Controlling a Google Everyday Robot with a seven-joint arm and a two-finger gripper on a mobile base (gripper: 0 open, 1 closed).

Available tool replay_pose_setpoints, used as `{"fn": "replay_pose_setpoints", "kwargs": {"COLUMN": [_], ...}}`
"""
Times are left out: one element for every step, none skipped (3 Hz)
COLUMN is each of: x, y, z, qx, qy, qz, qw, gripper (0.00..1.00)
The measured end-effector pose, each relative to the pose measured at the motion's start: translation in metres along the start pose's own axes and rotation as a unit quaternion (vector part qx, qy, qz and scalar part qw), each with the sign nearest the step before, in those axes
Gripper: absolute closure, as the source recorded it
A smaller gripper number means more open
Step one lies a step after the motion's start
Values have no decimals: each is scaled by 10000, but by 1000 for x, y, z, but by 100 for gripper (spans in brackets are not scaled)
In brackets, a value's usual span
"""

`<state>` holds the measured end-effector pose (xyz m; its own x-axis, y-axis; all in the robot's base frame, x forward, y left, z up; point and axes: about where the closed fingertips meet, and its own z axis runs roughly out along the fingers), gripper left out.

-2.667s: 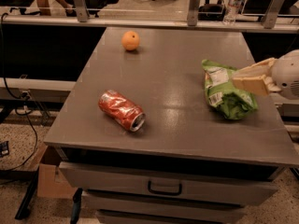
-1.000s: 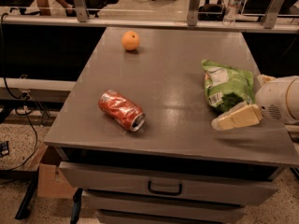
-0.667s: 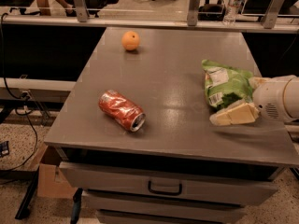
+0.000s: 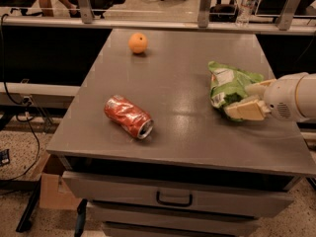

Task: Pick green rice chip bag

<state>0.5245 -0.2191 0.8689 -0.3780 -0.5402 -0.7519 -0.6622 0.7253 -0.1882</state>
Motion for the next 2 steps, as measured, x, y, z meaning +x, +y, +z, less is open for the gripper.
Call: {"fn": "replay_pose_setpoints", "kwargs": {"x": [-13,-34], "y": [-8,-17], "z": [-7,-19], "qx": [73,77], "qy": [-282,-935], "qz": [40,59], "qw": [9996,9956], "gripper": [92,100]}}
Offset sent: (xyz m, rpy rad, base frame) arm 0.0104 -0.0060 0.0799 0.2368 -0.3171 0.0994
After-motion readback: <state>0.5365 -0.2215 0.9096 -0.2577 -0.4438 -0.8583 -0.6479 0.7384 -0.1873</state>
